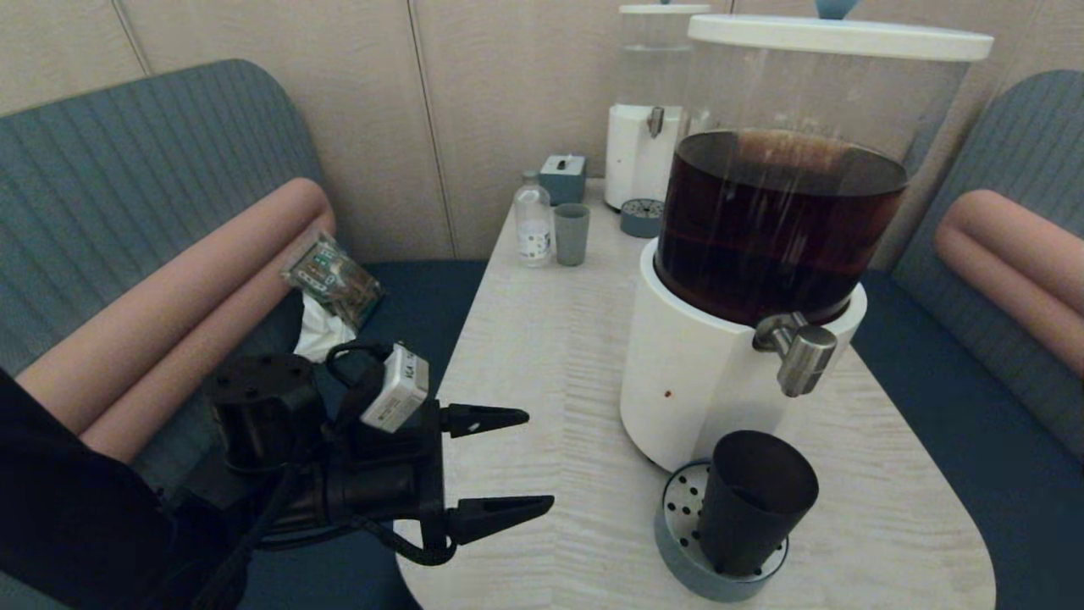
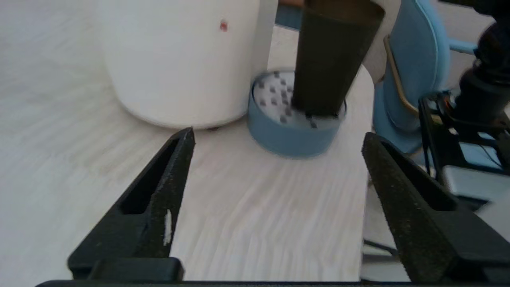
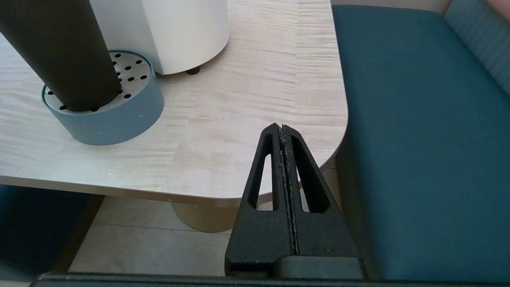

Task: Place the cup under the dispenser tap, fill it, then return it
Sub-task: Place the cup next to the water dispenser

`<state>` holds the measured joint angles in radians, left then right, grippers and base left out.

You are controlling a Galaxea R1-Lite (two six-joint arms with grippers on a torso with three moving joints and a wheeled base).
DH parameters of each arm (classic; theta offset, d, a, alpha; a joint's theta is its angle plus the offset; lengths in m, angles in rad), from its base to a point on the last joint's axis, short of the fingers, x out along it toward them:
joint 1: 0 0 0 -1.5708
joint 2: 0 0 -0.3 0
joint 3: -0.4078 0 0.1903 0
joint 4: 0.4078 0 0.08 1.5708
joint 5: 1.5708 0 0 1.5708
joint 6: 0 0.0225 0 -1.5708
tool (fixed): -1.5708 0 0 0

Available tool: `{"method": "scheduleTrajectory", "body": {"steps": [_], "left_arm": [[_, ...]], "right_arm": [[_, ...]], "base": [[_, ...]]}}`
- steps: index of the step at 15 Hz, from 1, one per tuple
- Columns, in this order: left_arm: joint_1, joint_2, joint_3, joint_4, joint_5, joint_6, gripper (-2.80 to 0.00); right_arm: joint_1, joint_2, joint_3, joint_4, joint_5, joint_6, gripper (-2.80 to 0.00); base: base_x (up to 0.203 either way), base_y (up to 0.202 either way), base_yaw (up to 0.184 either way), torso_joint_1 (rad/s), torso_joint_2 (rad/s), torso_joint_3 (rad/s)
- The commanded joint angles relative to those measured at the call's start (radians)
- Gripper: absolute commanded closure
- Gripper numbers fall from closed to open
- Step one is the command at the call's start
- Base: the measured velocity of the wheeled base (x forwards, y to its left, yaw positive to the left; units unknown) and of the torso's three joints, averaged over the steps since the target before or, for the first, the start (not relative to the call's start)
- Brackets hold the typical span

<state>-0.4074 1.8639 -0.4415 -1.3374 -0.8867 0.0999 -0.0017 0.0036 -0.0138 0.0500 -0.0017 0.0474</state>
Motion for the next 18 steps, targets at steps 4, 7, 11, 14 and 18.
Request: {"method": "scheduleTrajectory", "body": {"steps": [4,7,11,14,18], "left_arm": [[-0.090,0.070,-0.062,-0.016,0.033,-0.082,-2.80],[-0.123,0.116,-0.116,-0.020,-0.013,-0.066,-2.80],[-0.190,0.185,-0.187,-0.025,-0.007,-0.060,-2.80],[-0.231,0.235,-0.250,-0.057,0.072,-0.063,-2.80],[-0.265,0.255,-0.286,-0.057,0.110,-0.066,-2.80]], "right_arm": [[0.000,0.001,0.000,0.001,0.000,0.000,0.00],[-0.001,0.001,-0.001,0.001,0.000,0.000,0.00],[0.000,0.001,0.000,0.001,0.000,0.000,0.00],[0.000,0.001,0.000,0.001,0.000,0.000,0.00],[0.000,0.001,0.000,0.001,0.000,0.000,0.00]], "base": [[0.000,0.000,0.000,0.000,0.00,0.000],[0.000,0.000,0.000,0.000,0.00,0.000],[0.000,0.000,0.000,0.000,0.00,0.000],[0.000,0.000,0.000,0.000,0.00,0.000],[0.000,0.000,0.000,0.000,0.00,0.000]]}}
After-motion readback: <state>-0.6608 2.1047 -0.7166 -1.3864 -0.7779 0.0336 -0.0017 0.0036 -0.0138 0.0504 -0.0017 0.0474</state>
